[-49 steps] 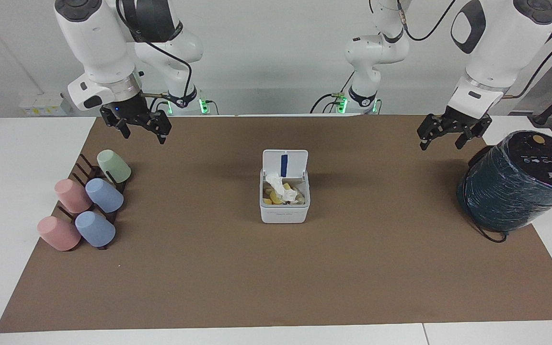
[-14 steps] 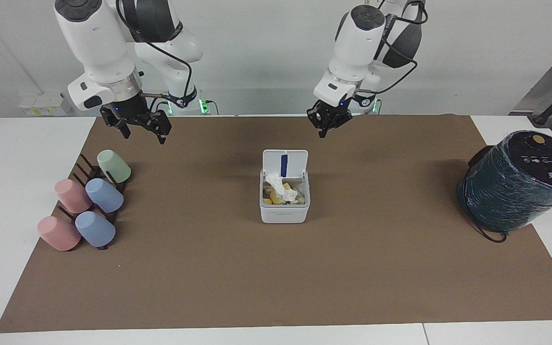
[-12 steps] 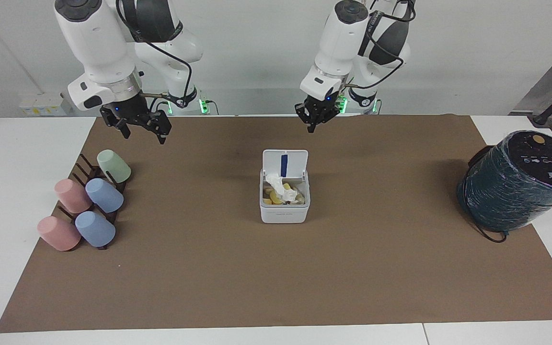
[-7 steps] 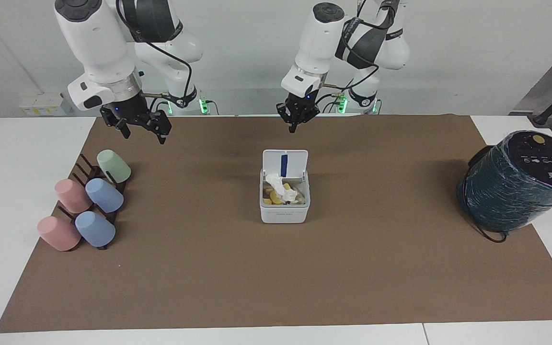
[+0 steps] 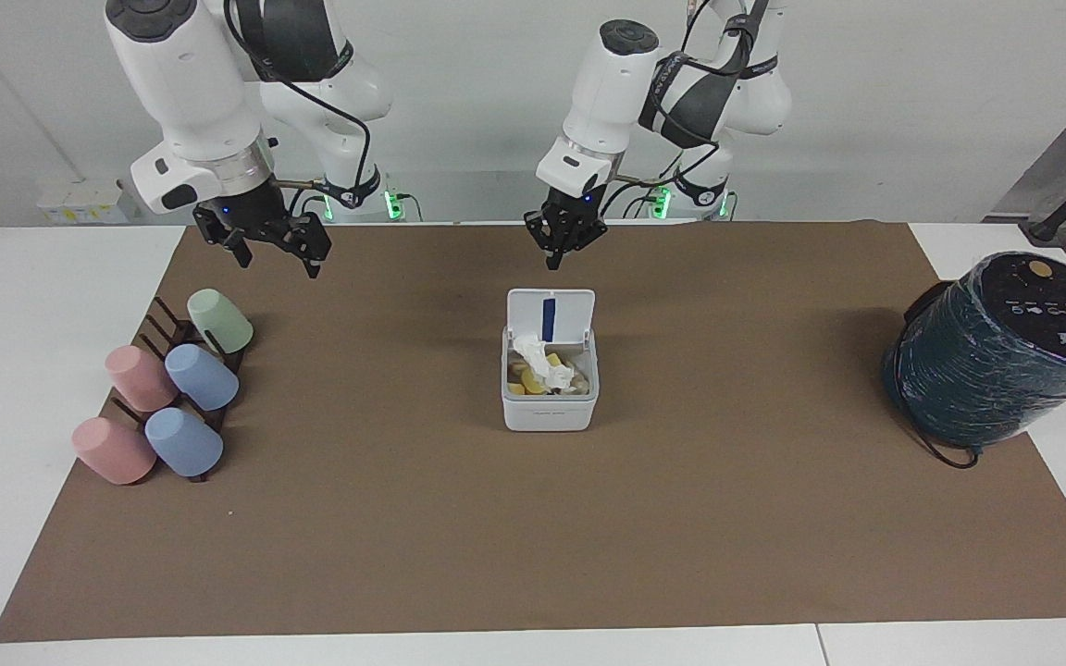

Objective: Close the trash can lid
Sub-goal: 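Push the open lid down over the bin with the left gripper, then press the lid flat onto the bin with the left gripper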

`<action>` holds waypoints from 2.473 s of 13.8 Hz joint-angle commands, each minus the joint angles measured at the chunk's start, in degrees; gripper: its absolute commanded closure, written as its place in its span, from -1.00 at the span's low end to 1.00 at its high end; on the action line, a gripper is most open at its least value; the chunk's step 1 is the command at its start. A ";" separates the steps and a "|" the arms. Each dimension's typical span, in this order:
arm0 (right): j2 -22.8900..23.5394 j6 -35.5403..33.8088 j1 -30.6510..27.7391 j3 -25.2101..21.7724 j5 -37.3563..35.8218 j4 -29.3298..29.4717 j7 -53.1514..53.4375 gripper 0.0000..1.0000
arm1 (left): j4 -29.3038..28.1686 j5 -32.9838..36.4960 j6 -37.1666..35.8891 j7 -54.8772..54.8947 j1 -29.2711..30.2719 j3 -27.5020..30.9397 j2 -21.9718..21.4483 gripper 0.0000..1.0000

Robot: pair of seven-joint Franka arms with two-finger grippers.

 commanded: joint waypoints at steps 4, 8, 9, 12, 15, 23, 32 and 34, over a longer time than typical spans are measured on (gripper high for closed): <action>-1.30 0.63 -0.66 0.28 -0.10 -1.55 -1.21 -1.00 | -0.63 -0.73 5.73 -0.69 -0.77 0.98 1.20 1.00; -1.30 0.63 -0.66 0.28 -0.10 -1.55 -1.21 -1.00 | -0.36 -0.73 12.49 -0.42 0.90 0.98 4.45 1.00; -1.30 0.63 -0.66 0.28 -0.10 -1.55 -1.21 -1.00 | -0.19 -0.65 14.77 -0.51 0.90 0.98 5.94 1.00; -1.30 0.63 -0.66 0.28 -0.01 -1.55 -1.21 -1.00 | 1.48 -0.65 17.60 -0.34 1.07 0.98 8.24 1.00; -1.30 0.63 -0.66 0.28 -0.10 -1.55 -1.21 -1.00 | 3.15 -0.65 19.45 -0.34 1.16 1.07 10.35 1.00; -1.30 0.63 -0.66 0.28 -0.10 -1.55 -1.21 -1.00 | 11.32 -0.12 21.30 0.01 3.54 1.33 19.57 1.00; -1.30 0.63 -0.66 0.28 -0.10 -1.55 -1.21 -1.00 | 12.91 1.99 22.96 0.37 4.50 1.51 25.20 1.00; -1.30 0.54 -0.66 0.28 -0.10 -1.55 -1.21 -1.00 | 12.91 2.60 22.97 0.80 4.86 1.51 25.73 1.00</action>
